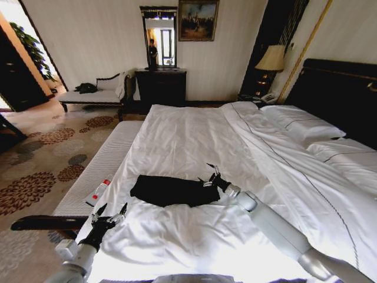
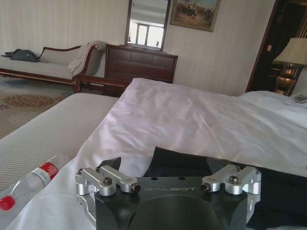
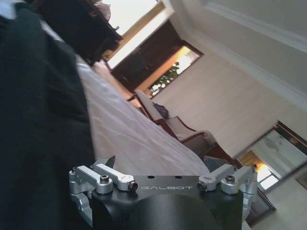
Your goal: Fold the clothes on the bed.
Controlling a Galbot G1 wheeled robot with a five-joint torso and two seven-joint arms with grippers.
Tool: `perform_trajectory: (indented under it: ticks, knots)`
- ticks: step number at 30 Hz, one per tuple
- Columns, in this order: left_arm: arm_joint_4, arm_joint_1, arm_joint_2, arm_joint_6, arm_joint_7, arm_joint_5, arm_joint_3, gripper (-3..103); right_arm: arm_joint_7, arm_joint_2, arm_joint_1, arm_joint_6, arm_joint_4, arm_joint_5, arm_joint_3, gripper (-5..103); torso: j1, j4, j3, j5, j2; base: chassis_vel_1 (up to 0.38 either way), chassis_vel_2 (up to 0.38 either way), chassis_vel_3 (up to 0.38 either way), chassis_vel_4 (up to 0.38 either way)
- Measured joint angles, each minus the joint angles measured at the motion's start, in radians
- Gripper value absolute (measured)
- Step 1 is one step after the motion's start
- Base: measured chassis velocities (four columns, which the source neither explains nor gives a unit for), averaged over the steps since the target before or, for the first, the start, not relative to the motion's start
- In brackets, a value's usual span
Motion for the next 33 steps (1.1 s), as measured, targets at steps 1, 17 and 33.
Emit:
perform_trajectory:
  ticks: [1,17,33]
  knots:
    - [0.001,-0.004,0.001,0.002,-0.001,-0.003,0.001,100,-0.001,-0.001,-0.012,0.005,0.008,-0.015,0.002,100,0.000,0.0000,0.000,0.0000,0.000,0.000,0.000,0.000,0.000]
    - [0.006,-0.045,0.020,0.031,-0.018,-0.052,0.002,100,-0.005,-0.057,-0.164,0.048,0.225,-0.130,0.020,100,0.000,0.0000,0.000,-0.0001,0.000,0.000,0.000,0.000,0.000]
    - [-0.049,0.011,0.017,0.038,-0.016,-0.099,-0.069,100,0.011,0.094,0.143,-0.020,0.017,-0.047,-0.228,100,0.000,0.0004,0.000,-0.0001,0.000,0.000,0.000,0.000,0.000]
